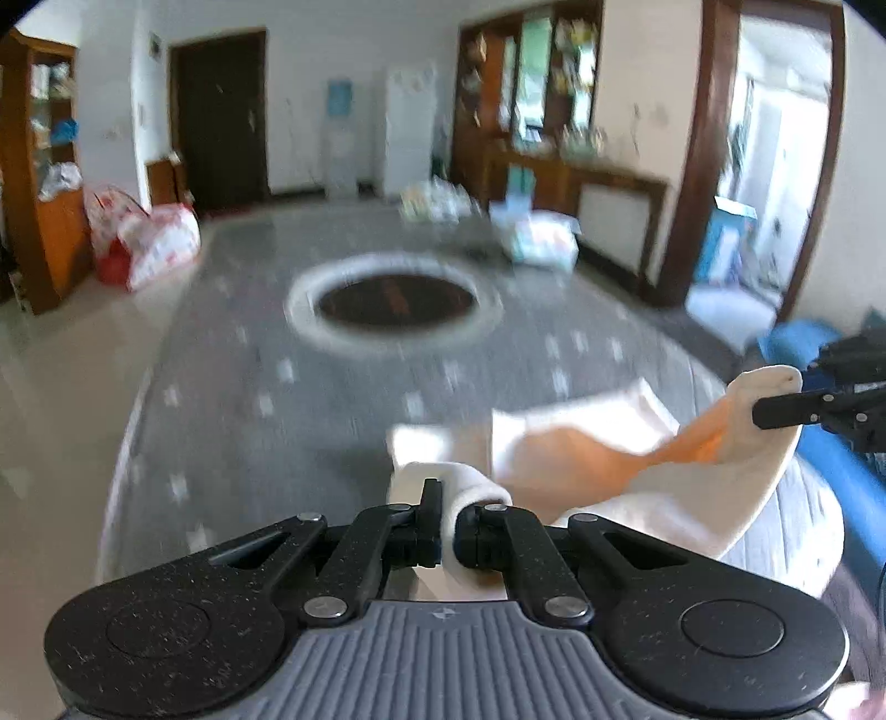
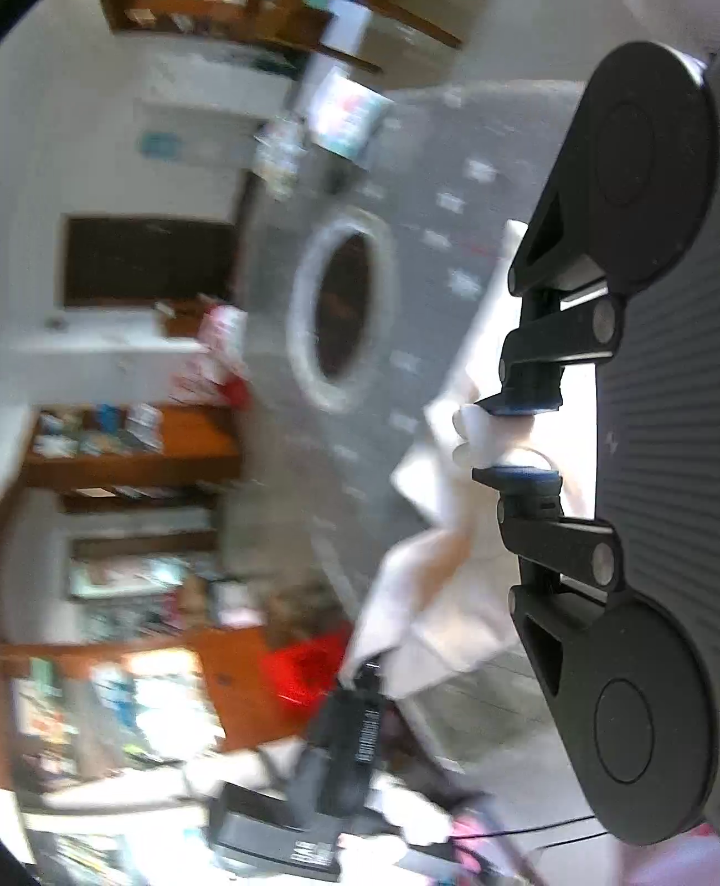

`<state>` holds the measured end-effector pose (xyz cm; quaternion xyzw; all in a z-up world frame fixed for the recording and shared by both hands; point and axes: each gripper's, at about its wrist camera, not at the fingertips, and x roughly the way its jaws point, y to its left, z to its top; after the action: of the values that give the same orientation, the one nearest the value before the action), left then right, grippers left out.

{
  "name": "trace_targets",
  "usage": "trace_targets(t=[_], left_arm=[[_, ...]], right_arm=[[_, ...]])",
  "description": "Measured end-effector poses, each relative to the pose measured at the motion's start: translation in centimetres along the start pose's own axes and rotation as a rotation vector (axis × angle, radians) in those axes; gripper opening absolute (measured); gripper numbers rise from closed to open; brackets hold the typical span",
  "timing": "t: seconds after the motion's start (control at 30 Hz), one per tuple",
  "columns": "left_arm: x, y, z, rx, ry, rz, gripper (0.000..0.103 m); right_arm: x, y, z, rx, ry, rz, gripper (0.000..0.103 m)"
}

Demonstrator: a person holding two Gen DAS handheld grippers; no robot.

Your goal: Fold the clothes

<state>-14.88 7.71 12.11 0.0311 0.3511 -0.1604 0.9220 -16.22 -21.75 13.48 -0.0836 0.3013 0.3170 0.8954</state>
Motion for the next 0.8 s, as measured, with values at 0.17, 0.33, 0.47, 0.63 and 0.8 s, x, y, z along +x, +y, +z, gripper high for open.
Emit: trace_targets(t=[0.17,0.33,0.47,0.63,0.8], left_arm=[[0.1,-0.1,-3.7,0.011,0.12,-0.033,0.008],[0.1,0.3,-4.1,0.0,0.133,-0.022,0.02],[0.8,0.8,-2.5,-0.032,0.091,0.001,0.042],[2.2,1.5,-0.7,-0.078,0.055,0.016,0.044],[3.7,2.3,0.8,-0.148,0.038,-0.045,0.049]], right_arm=[[-0.8,2.3,-3.3,-0.019,0.121,0.051,0.025],[-2.6,1.5,-3.0,0.011,0.089,0.047,0.034],[-1.9,-0.5,-2.4,0.046,0.061,-0.03,0.036],[0.6,-3.3,-3.3,0.107,0.086,-0.099,0.039],[3.1,-5.8,-4.2,0.165,0.117,-0.157,0.04]])
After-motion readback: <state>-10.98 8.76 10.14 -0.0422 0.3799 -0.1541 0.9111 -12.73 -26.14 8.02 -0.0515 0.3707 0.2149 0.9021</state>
